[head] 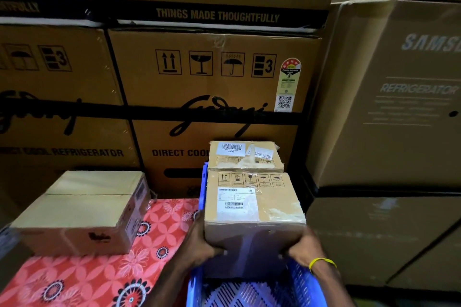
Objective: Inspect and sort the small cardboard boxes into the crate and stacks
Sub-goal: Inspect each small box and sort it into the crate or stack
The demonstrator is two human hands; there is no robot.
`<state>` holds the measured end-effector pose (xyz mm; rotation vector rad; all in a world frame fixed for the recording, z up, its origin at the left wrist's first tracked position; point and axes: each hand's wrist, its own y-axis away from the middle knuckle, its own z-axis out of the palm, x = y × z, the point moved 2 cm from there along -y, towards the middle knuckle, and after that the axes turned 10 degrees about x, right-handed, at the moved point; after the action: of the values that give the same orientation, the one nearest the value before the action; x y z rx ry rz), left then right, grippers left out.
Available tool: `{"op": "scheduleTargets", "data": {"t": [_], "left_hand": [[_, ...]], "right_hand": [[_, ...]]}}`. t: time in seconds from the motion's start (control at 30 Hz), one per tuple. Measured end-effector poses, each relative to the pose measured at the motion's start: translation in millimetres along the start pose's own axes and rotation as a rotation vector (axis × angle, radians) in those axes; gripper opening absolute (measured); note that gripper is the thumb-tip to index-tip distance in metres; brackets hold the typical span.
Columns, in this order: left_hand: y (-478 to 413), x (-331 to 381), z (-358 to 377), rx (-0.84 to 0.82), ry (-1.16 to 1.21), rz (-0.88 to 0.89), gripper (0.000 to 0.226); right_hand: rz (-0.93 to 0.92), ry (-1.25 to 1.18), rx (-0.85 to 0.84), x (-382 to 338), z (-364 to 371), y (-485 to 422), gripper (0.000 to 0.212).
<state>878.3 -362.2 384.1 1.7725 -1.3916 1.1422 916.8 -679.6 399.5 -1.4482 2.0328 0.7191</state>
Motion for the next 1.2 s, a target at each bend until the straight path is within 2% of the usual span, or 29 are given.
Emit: {"op": "scheduleTargets", "data": {"t": [0.13, 0.27, 0.33, 0.53, 0.63, 0.77, 1.0, 1.2], "left_hand": [[-2.6, 2.1, -1.1, -0.001, -0.012, -0.003, 0.102], [-3.9, 1.0, 1.1, -0.027, 0.048, -0.034, 0.095], [-2.7, -0.2, 2.0, -0.025, 0.049, -0.049, 0.094], [6.7, 2.4, -2.6, -0.058, 0.114, -0.083, 0.13], [16.6, 9.6, -7.5, -0.07, 0.161, -0.072, 0.125], [22.5, 25.8, -18.0, -0.043, 0.165, -0.014, 0.096], [32.2, 62.8, -33.8, 0.027, 0.183, 0.127, 0.103], [50.6, 82.6, -43.5, 0.082, 0.147, 0.156, 0.092]], "right_hand": [[-0.063, 0.029, -0.017, -0.5, -1.9, 2.0, 0.063], [-0.095, 0.059, 0.0, -0.3, 1.9, 0.7, 0.058], [-0.107, 0.079, -0.009, -1.2, 1.0, 4.2, 0.049], [-0.133, 0.069, -0.054, -1.0, -2.5, 11.6, 0.051], [-0.152, 0.044, -0.043, -2.6, -3.8, 19.2, 0.045], [-0.155, -0.127, 0.048, -7.4, -5.4, 32.4, 0.064], [-0.24, -0.385, 0.165, -27.2, -16.2, 58.3, 0.114], [-0.364, -0.447, 0.374, -60.8, -23.3, 87.0, 0.101]]}}
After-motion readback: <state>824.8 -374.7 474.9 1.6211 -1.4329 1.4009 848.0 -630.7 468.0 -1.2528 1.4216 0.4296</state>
